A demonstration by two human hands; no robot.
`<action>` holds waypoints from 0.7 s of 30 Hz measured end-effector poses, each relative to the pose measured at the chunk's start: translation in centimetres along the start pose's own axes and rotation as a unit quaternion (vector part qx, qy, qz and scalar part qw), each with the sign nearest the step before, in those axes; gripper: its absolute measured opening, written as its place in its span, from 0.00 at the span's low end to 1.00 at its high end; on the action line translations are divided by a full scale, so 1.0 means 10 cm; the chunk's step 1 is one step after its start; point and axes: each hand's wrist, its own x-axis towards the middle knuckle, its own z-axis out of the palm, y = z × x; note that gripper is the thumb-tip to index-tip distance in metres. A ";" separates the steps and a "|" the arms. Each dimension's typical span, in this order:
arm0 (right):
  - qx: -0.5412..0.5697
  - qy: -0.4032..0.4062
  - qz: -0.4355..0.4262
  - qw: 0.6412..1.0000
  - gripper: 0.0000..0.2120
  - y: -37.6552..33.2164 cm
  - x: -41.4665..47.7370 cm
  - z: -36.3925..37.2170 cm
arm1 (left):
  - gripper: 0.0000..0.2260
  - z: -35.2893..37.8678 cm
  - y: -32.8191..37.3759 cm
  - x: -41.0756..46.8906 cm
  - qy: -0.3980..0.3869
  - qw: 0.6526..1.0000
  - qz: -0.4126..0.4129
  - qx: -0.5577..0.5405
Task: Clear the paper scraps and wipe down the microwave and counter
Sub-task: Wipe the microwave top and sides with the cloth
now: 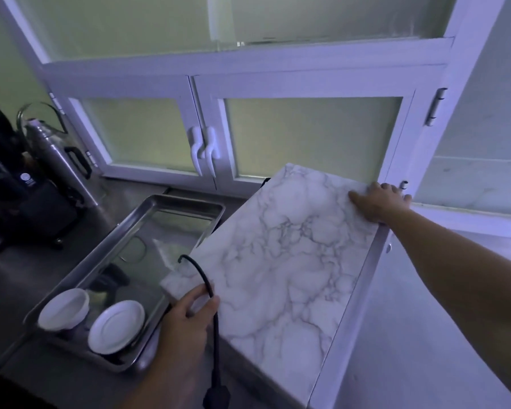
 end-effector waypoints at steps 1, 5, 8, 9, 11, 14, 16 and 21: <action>-0.008 -0.003 -0.001 1.000 0.39 0.02 0.06 0.01 | 0.09 0.02 0.00 0.00 0.004 1.000 0.003 -0.007; -0.006 0.022 -0.004 1.000 0.42 -0.04 0.32 0.01 | 0.11 0.11 0.04 0.05 0.028 0.999 0.006 -0.045; 0.011 0.022 -0.002 1.000 0.41 -0.07 0.35 0.02 | 0.10 0.02 0.05 0.30 0.028 0.998 0.004 -0.057; 0.016 0.019 0.000 1.000 0.40 -0.05 0.31 0.05 | 0.11 -0.03 0.03 0.42 0.014 0.998 -0.002 -0.058; 0.029 0.017 0.004 0.999 0.39 0.04 0.19 0.12 | 0.13 -0.12 0.03 0.69 -0.006 0.999 -0.003 -0.041; 0.056 0.033 0.041 0.997 0.37 0.20 -0.07 0.19 | 0.15 -0.16 0.13 1.21 -0.040 0.999 0.016 -0.021; 0.070 0.054 0.082 0.993 0.36 0.28 -0.24 0.20 | 0.16 -0.13 0.29 1.56 -0.074 0.997 0.016 -0.006; 0.090 0.102 0.192 0.972 0.37 0.37 -0.75 0.20 | 0.16 0.02 0.71 2.15 -0.178 0.983 -0.031 0.045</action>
